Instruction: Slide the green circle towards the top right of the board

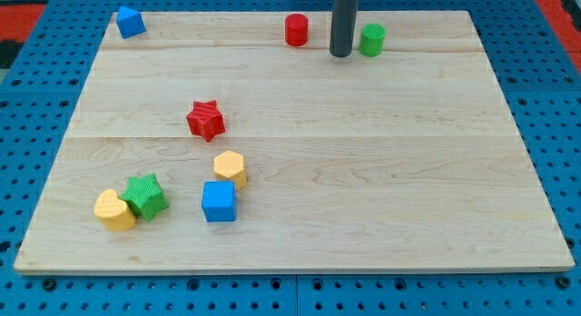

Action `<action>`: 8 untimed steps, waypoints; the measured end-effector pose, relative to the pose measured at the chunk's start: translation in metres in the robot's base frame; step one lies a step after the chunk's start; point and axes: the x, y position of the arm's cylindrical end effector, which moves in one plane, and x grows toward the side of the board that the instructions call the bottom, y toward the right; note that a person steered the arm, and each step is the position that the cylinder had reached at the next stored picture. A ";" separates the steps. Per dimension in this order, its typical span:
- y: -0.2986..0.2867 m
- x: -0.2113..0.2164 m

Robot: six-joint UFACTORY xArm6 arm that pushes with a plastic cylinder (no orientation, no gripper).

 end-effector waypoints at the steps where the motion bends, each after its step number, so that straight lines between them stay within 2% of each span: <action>1: 0.044 -0.014; 2: 0.070 -0.028; 4: 0.058 -0.032; 6: 0.079 -0.042; 7: 0.064 -0.043; 8: 0.030 -0.018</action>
